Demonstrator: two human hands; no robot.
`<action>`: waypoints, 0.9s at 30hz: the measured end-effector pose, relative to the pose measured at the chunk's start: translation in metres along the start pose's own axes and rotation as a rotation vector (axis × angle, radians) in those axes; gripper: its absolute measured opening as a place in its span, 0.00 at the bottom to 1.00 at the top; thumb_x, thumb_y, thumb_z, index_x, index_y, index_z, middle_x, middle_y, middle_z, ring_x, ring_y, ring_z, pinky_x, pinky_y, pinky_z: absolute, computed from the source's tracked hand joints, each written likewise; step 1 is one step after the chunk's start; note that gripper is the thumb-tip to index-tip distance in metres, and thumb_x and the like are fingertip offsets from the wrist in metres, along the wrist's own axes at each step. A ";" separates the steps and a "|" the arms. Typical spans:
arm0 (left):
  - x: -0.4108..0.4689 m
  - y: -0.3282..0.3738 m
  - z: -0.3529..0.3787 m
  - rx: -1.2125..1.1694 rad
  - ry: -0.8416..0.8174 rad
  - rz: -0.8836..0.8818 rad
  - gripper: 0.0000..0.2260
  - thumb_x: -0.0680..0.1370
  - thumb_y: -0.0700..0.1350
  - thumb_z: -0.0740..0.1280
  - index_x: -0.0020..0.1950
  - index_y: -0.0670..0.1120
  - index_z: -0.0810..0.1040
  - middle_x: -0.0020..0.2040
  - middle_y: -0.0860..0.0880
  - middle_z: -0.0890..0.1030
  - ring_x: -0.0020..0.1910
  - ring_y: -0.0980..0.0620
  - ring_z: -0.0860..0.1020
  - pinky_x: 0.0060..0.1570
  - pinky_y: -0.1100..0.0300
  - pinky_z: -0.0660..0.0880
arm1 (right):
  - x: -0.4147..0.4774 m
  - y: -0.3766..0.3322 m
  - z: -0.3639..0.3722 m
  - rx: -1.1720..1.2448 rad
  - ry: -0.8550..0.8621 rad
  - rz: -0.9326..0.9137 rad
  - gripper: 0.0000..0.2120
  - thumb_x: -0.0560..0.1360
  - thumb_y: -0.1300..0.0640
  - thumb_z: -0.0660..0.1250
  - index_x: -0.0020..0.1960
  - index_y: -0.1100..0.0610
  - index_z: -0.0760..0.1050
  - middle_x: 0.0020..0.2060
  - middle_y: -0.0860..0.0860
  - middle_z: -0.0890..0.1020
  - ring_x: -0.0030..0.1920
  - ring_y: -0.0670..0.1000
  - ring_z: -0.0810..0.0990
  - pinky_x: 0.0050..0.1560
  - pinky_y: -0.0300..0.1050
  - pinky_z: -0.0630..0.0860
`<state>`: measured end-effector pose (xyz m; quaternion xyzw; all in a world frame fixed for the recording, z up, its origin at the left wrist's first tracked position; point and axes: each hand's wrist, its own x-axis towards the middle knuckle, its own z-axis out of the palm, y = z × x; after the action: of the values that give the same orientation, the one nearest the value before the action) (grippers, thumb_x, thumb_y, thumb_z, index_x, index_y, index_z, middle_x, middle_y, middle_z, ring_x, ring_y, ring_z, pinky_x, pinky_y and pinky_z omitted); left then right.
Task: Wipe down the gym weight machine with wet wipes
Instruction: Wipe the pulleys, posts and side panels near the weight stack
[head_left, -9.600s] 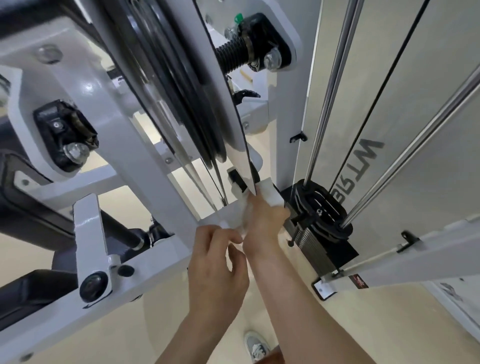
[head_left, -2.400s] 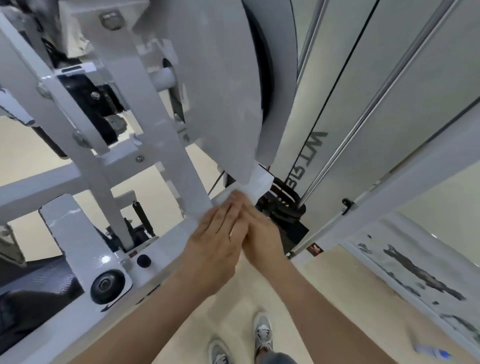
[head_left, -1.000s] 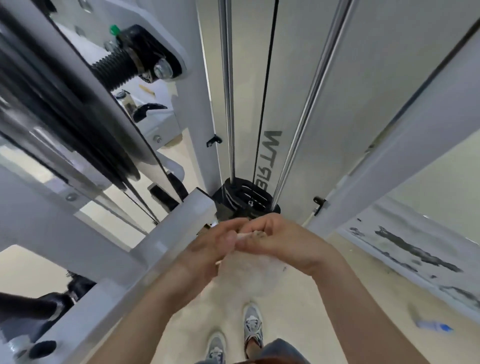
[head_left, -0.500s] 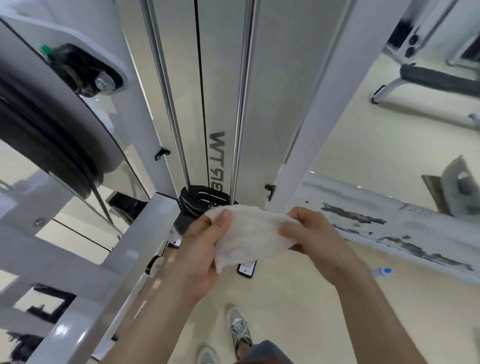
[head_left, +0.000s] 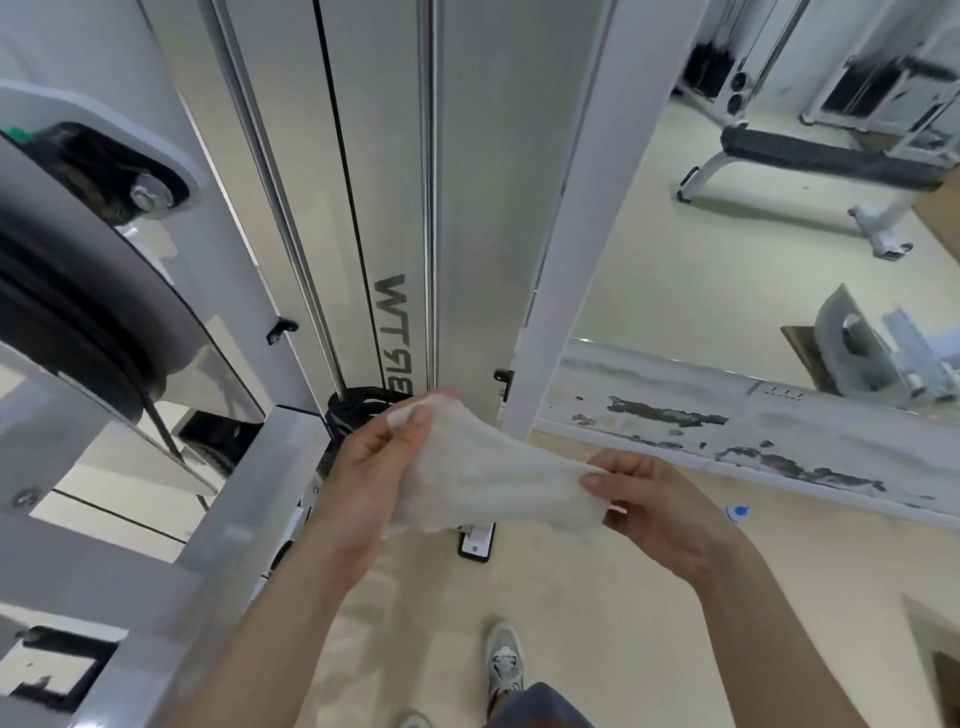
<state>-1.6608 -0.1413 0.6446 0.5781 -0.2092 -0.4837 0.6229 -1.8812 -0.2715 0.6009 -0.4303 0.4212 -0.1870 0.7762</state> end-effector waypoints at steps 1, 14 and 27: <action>0.002 0.006 0.003 0.039 -0.046 0.011 0.12 0.76 0.53 0.64 0.55 0.54 0.84 0.54 0.50 0.84 0.54 0.48 0.82 0.42 0.52 0.81 | 0.003 -0.006 0.000 0.058 -0.030 -0.024 0.12 0.60 0.58 0.77 0.36 0.58 0.75 0.36 0.56 0.75 0.39 0.53 0.75 0.43 0.46 0.72; 0.119 -0.002 0.058 0.591 0.363 0.329 0.10 0.79 0.50 0.66 0.58 0.52 0.81 0.45 0.54 0.72 0.39 0.68 0.74 0.42 0.79 0.67 | 0.086 -0.071 -0.012 -0.343 0.467 -0.411 0.22 0.67 0.78 0.59 0.46 0.52 0.74 0.40 0.52 0.75 0.36 0.52 0.69 0.31 0.39 0.67; 0.185 -0.021 0.115 0.219 0.299 0.270 0.11 0.73 0.34 0.68 0.48 0.49 0.73 0.44 0.54 0.82 0.43 0.57 0.80 0.50 0.62 0.76 | 0.160 -0.087 -0.010 0.109 0.377 -0.036 0.12 0.69 0.75 0.57 0.36 0.61 0.72 0.32 0.57 0.75 0.32 0.53 0.72 0.35 0.43 0.74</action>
<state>-1.6804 -0.3538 0.5982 0.6743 -0.2412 -0.2796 0.6396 -1.7911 -0.4302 0.5911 -0.3524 0.5406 -0.3008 0.7022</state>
